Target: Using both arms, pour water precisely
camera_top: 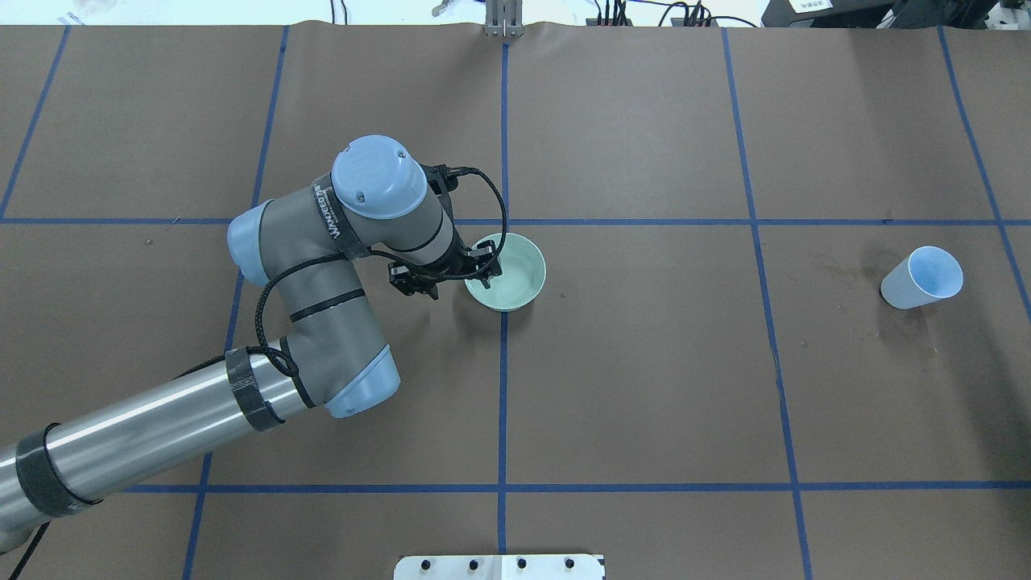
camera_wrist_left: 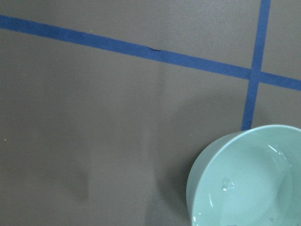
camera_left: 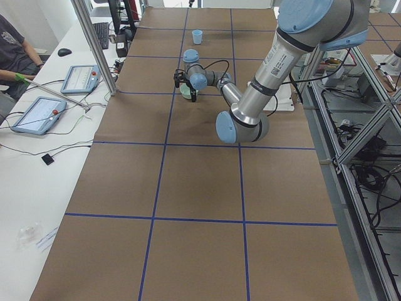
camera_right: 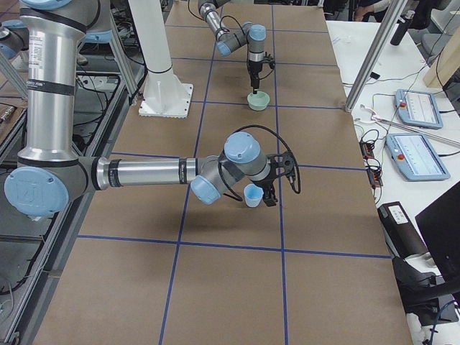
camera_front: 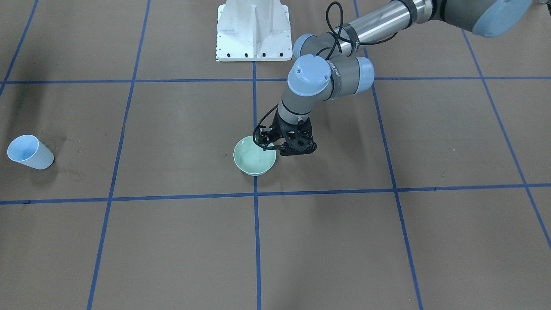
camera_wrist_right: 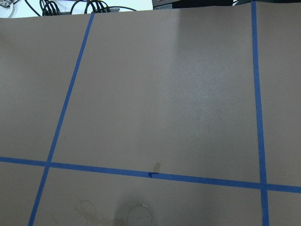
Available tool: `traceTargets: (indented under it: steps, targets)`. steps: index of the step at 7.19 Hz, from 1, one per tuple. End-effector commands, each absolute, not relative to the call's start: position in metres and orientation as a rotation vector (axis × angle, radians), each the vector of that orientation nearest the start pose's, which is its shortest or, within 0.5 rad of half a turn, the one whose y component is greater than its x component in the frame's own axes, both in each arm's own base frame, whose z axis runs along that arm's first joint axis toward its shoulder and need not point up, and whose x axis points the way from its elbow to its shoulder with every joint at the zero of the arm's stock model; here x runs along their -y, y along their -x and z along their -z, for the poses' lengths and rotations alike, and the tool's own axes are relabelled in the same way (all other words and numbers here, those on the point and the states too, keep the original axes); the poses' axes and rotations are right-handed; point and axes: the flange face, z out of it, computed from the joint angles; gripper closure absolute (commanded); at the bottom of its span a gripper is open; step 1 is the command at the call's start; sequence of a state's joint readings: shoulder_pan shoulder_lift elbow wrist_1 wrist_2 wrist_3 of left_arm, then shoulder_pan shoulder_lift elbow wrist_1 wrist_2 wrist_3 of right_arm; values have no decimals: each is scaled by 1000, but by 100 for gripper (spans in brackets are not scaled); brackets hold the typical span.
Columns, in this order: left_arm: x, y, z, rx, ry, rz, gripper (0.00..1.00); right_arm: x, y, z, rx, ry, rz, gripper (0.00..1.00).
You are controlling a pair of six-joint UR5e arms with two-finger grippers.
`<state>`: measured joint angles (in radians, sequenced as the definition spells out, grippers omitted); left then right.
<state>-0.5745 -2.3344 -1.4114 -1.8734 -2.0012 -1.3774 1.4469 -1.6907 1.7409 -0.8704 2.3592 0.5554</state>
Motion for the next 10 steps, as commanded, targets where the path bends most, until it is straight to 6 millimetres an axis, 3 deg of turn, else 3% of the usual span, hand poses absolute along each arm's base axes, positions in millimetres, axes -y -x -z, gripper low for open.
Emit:
traceTargets:
  steps: [1, 2, 3, 4, 5, 6, 7, 9, 10]
  targets:
    - [485, -581, -222, -980, 35, 154, 61, 464, -5, -550, 940, -417, -97, 1]
    - [486, -580, -220, -984, 31, 155, 89, 464, -6, -550, 940, -416, -100, 1]
    - [487, -578, -218, -1005, 19, 151, 100, 464, -5, -551, 937, -415, -100, 1]
    - [492, -572, -216, -1012, 11, 157, 100, 464, -5, -551, 936, -417, -100, 1]
    - [511, -548, -210, -1028, -9, 179, 100, 466, -5, -550, 937, -418, -101, 1]
    - [519, -518, -224, -1036, -1, 191, 100, 467, -5, -549, 937, -418, -101, 1]
    - [524, -465, -252, -1057, 38, 172, 100, 468, -5, -549, 937, -418, -101, 1]
    - [487, -330, -378, -1000, -14, 31, 100, 470, -5, -549, 936, -413, -108, 1]
    - [478, -266, -447, -946, -86, -38, 100, 471, -5, -549, 938, -412, -112, 1]
